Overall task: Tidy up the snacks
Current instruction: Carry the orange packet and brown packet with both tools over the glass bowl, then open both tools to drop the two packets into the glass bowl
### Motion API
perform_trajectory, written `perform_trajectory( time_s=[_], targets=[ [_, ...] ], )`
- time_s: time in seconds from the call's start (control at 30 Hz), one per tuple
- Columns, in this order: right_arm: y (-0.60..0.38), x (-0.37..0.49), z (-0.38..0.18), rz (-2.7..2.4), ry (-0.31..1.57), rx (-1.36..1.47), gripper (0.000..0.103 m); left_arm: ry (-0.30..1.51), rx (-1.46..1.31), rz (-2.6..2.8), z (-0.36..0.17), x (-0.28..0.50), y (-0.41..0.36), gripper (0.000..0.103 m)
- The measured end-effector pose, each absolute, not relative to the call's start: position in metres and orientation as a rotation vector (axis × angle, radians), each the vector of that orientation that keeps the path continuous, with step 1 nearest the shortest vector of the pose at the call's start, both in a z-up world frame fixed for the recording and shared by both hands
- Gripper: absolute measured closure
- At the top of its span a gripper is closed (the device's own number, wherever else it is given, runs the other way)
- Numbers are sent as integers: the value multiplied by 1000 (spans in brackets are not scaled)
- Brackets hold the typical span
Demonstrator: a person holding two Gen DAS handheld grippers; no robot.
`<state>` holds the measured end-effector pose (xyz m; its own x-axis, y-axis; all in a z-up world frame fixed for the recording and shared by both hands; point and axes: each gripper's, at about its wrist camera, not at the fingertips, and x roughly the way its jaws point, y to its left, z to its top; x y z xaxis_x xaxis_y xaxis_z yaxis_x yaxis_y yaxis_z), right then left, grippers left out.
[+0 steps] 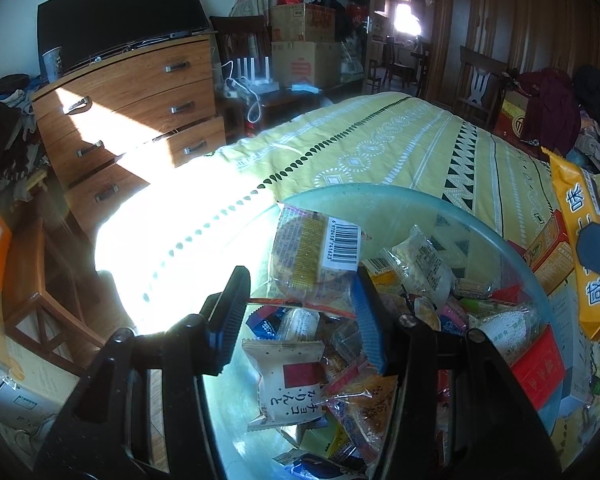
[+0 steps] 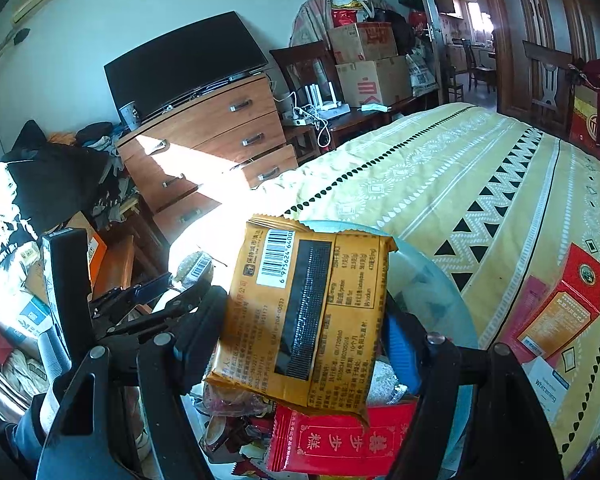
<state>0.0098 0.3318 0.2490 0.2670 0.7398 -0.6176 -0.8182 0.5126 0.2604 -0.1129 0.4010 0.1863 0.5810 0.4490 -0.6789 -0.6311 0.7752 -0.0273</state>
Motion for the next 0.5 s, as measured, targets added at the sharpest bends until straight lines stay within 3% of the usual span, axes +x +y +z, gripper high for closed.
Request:
perform_trajectory(
  time_s=[0.5],
  targets=[
    [331, 17, 241, 1053, 789, -100, 25, 719, -292, 649, 182, -112, 404, 49]
  ],
)
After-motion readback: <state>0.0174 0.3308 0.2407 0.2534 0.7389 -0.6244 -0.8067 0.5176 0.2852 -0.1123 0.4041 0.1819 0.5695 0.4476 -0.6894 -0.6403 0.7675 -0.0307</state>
